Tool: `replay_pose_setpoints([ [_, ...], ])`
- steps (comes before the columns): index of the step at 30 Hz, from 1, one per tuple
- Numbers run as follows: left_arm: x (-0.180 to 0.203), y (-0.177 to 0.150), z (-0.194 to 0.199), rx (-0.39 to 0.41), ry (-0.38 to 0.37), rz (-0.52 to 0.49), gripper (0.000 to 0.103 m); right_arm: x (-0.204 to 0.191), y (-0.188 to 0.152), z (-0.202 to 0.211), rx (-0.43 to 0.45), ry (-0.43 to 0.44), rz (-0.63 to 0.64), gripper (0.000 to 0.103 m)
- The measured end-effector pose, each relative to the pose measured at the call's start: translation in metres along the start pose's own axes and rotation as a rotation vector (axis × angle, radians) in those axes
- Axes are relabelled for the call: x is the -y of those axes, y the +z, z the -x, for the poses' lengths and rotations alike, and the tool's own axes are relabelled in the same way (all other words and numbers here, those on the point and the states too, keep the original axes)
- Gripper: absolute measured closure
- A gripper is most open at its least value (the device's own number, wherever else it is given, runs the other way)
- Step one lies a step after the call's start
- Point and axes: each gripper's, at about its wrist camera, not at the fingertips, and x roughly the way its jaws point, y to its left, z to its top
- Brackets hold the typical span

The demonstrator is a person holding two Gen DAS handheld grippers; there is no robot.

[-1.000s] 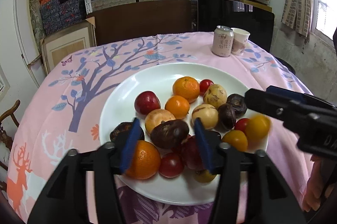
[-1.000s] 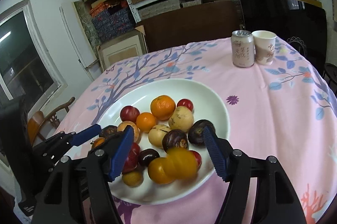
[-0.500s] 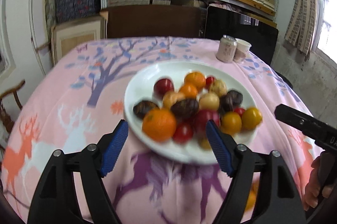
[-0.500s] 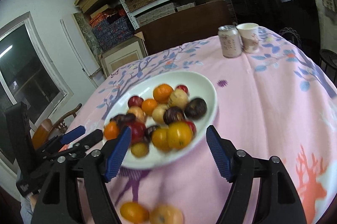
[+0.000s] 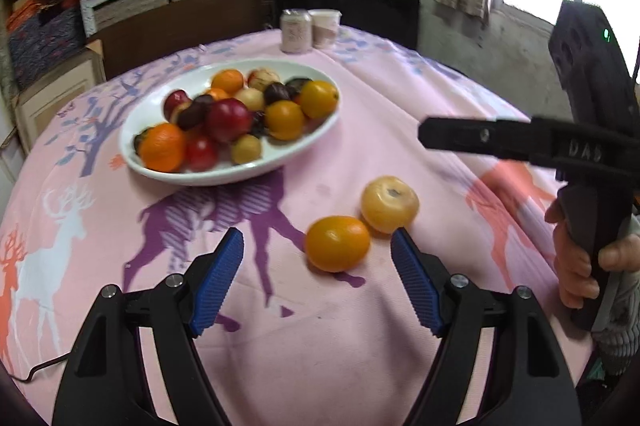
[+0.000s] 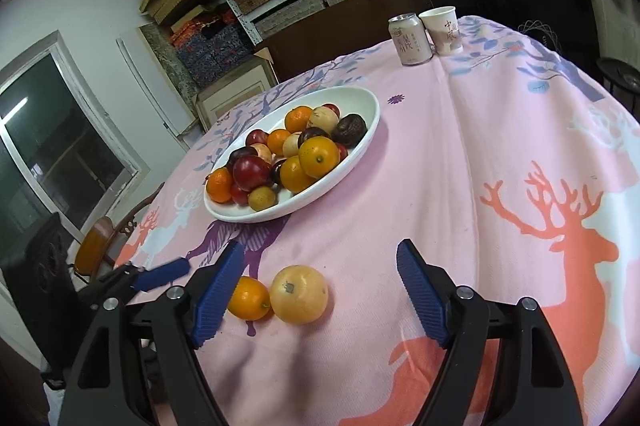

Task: Organize fruits
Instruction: 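Withdraw both grippers and close the left gripper on a small orange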

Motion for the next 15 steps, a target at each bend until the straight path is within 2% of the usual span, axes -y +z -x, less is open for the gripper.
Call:
replay_pose_setpoints([
  [4,0.004,0.0,-0.018,-0.051,-0.004,-0.014,0.03,0.0,-0.001,-0.003,-0.009,0.004,-0.002,0.024],
  [6,0.005,0.0,-0.024,-0.073,0.002,-0.021,0.034,0.0,-0.002,-0.003,-0.012,0.004,-0.002,0.024],
  [9,0.006,0.0,-0.032,-0.101,0.016,-0.022,0.047,0.001,-0.001,-0.004,-0.017,0.002,-0.005,0.024],
  [12,0.006,0.0,-0.034,-0.111,0.025,-0.016,0.049,0.001,-0.001,-0.006,-0.022,0.0,-0.01,0.024],
  [14,0.007,0.0,-0.032,-0.103,0.036,-0.021,0.062,0.002,-0.001,-0.006,-0.023,-0.003,-0.008,0.024],
  [15,0.007,0.0,-0.031,-0.102,0.044,-0.021,0.061,0.001,-0.002,-0.006,-0.025,-0.004,-0.006,0.024],
])
